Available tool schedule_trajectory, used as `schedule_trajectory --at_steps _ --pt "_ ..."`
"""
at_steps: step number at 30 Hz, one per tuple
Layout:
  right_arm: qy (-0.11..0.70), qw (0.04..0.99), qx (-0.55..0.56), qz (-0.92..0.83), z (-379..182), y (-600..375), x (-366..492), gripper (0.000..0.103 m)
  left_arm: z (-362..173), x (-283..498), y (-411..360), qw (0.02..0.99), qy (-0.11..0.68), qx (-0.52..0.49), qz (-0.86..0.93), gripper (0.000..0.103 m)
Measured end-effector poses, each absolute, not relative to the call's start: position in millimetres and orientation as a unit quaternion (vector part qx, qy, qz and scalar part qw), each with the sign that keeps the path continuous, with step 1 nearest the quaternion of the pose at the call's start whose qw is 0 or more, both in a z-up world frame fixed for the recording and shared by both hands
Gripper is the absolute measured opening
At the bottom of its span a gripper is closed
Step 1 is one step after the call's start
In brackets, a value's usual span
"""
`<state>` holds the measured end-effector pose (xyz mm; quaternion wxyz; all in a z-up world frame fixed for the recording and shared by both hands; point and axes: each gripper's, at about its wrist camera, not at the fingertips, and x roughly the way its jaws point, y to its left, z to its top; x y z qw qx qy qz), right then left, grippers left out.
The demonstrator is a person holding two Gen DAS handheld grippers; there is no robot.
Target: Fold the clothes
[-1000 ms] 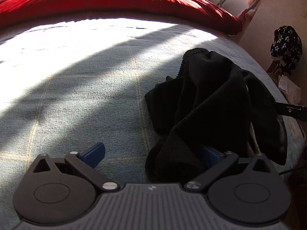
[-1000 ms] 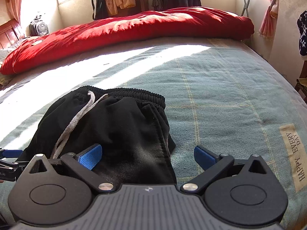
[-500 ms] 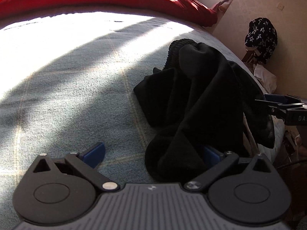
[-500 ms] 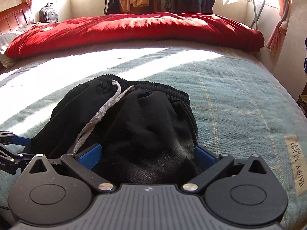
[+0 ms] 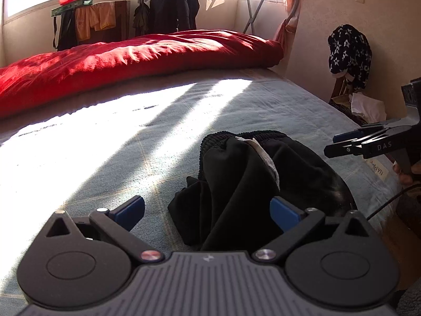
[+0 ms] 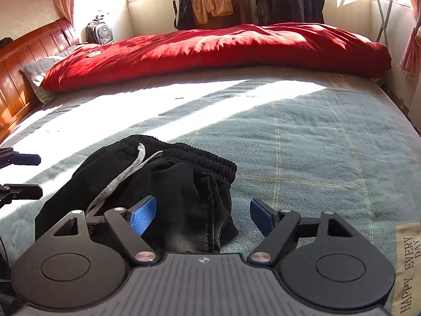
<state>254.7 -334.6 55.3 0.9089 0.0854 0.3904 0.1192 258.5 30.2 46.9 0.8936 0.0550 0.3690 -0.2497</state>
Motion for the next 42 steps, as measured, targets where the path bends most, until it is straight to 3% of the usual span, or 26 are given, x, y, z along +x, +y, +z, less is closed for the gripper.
schedule_trajectory --at_steps 7,10,14,17,27,33,38,42 --pt "0.427 0.843 0.219 0.243 3.8 -382.4 307.7 0.075 44.2 244.1 2.2 0.902 0.396 0.028 -0.168 0.100" --pt "0.436 0.816 0.255 0.281 -11.1 -391.3 321.0 0.080 44.0 237.7 -8.9 0.904 0.404 0.015 -0.142 0.100" --pt "0.433 0.804 0.268 0.307 -18.4 -397.5 331.0 0.099 47.8 230.6 -26.4 0.902 0.412 0.018 -0.126 0.100" --pt "0.433 0.797 0.273 0.321 -22.5 -399.7 338.4 0.099 51.8 227.6 -33.2 0.904 0.410 0.021 -0.119 0.101" --pt "0.423 0.766 0.340 0.344 -33.7 -411.9 357.6 0.066 46.4 225.7 -27.3 0.903 0.416 0.005 -0.109 0.101" --pt "0.371 0.758 0.381 0.378 -24.5 -423.3 338.7 0.066 36.7 234.8 -7.1 0.901 0.415 -0.007 -0.127 0.101" --pt "0.418 0.755 0.381 0.331 -43.5 -397.6 339.0 0.066 26.9 247.2 4.4 0.894 0.414 -0.009 -0.171 0.101" --pt "0.382 0.806 0.341 0.298 -9.6 -383.8 317.7 0.062 23.8 250.6 23.1 0.890 0.406 -0.014 -0.207 0.101"
